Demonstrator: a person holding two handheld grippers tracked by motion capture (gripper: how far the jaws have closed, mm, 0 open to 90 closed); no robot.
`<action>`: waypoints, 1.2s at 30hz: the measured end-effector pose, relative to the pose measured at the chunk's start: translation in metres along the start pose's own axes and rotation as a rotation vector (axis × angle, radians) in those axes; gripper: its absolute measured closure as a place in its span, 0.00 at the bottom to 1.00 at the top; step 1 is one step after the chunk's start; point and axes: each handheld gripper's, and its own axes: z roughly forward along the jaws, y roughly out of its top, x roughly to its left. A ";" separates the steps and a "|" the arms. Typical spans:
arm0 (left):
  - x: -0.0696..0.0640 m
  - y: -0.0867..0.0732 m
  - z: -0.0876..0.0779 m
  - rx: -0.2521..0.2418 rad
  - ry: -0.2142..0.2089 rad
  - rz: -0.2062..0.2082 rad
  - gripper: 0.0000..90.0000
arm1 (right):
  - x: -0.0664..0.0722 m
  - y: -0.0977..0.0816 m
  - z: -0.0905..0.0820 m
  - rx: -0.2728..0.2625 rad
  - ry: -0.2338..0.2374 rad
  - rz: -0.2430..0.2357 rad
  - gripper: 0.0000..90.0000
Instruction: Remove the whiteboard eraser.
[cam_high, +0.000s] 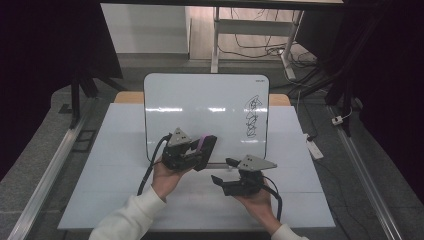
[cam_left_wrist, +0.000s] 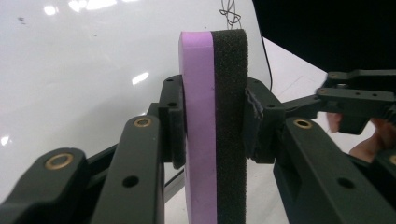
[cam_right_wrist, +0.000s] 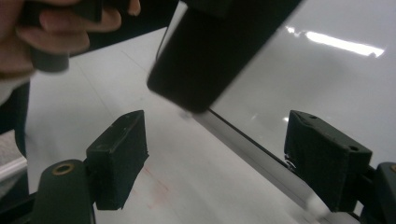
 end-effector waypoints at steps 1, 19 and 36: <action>0.000 0.000 0.000 0.000 0.000 0.000 0.71 | 0.000 0.000 0.000 0.000 0.000 0.000 0.23; -0.015 -0.003 0.011 -0.005 -0.024 0.006 0.71 | 0.005 0.007 0.023 -0.015 -0.004 0.137 0.34; -0.015 -0.006 0.010 -0.011 -0.046 0.000 0.70 | -0.001 0.007 0.022 0.009 0.019 0.134 0.44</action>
